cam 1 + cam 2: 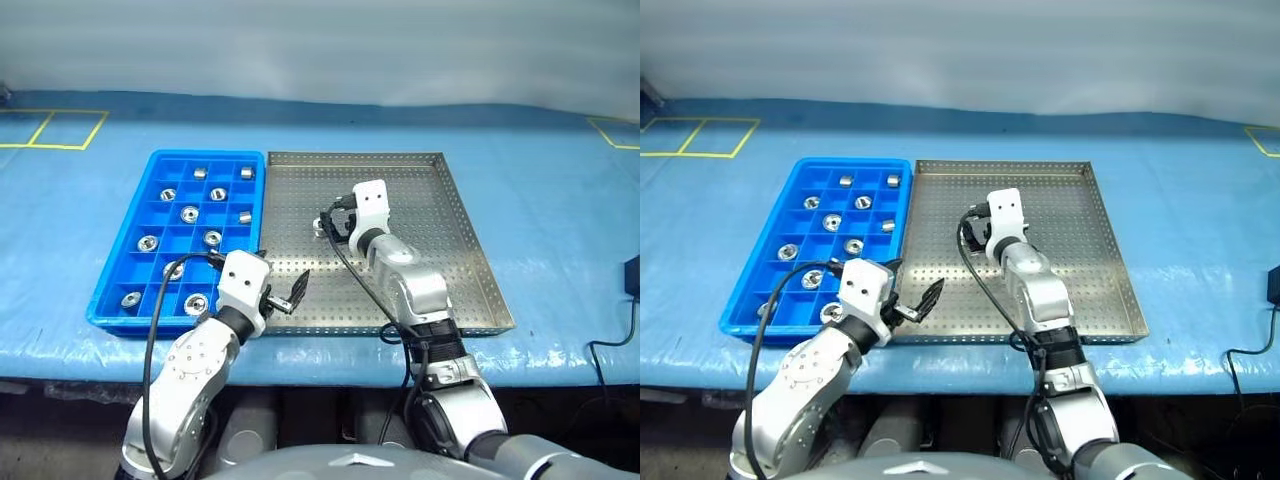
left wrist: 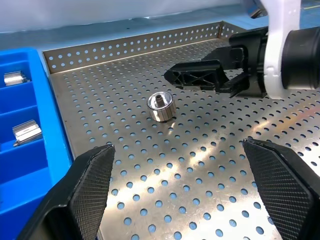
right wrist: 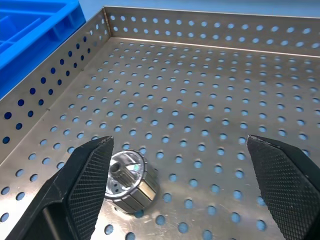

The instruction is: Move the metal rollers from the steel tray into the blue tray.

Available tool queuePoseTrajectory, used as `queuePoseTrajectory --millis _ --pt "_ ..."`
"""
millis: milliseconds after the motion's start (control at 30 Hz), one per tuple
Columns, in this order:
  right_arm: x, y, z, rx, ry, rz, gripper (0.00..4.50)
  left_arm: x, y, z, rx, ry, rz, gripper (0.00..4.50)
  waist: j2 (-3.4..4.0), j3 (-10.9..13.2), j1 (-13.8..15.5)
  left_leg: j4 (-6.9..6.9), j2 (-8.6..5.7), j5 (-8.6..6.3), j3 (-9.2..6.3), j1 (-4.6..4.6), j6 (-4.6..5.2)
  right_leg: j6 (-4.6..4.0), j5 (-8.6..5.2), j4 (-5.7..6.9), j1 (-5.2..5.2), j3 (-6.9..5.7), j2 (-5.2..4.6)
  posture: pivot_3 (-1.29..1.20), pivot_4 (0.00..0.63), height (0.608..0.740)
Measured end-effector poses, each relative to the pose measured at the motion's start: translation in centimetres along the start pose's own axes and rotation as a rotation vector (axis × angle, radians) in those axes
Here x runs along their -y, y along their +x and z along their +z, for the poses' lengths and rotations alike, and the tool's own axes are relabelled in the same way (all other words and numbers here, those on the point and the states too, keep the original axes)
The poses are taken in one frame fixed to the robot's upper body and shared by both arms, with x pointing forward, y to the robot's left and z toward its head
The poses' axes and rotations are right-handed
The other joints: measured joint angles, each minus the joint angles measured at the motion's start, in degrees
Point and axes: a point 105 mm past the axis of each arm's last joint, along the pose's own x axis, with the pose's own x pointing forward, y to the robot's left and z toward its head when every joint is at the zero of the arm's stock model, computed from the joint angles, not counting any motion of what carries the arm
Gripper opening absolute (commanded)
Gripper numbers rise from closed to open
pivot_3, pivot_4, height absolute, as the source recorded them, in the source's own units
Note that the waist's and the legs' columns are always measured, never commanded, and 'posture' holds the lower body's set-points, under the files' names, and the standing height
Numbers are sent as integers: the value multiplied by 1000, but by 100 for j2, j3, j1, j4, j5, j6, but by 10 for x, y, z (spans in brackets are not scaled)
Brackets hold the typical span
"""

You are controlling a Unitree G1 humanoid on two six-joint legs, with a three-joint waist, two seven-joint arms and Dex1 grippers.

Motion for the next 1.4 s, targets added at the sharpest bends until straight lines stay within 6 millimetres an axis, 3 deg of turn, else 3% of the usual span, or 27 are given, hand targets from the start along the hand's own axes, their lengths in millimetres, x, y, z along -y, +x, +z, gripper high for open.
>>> queuePoseTrajectory --millis 267,367,600,700,833,1000,1067,1300,1400 --pt "-27 15 -13 -31 2 96 4479 -3 -6 1 6 -7 42 4500 2 2 169 -11 -2 0 -2 1 0 -1 -2 -3 -1 -2 -3 344 150 740" --pt "-25 18 -24 -62 6 90 3870 -4 -6 1 4 -8 49 4500 2 3 192 -12 -4 0 -1 0 0 -3 -4 -5 -1 -3 -5 366 150 740" --pt "-9 16 -27 -62 -5 47 1706 -4 -7 0 2 -9 50 4500 3 6 200 -16 -4 0 -3 -1 0 -2 -4 -5 -2 -5 -6 354 150 740" --pt "-8 11 -23 -52 -15 48 1719 -4 -7 0 3 -11 54 4500 3 7 191 -22 -4 0 -2 0 0 0 -4 -6 -4 -4 -6 358 150 740" --pt "-19 5 -3 -21 -21 84 1719 -10 -8 -1 2 -18 113 4500 3 9 187 -39 -3 1 -2 3 -2 0 -5 -6 -8 -4 -5 376 150 740" --pt "-61 -2 34 50 -49 207 1719 -22 -12 -1 19 -21 216 4500 2 10 226 -66 -2 3 -8 7 -5 -5 -14 -6 -14 -10 -1 419 150 740" --pt "-76 -5 40 62 -53 255 1719 -29 -15 -1 24 -23 263 4500 1 10 283 -74 -3 3 -11 7 -5 -3 -18 -9 -14 -14 -3 441 150 740" --pt "-113 -11 34 35 -84 385 1719 -38 -28 -3 16 -21 344 4500 0 11 570 -77 -13 3 -15 3 -6 5 -23 -22 -11 -21 -15 488 150 740" --pt "-121 -15 17 -22 -70 422 1719 -40 -32 -7 3 -19 363 4500 -1 11 705 -76 -13 3 -16 2 -6 6 -23 -27 -10 -24 -15 494 150 740"
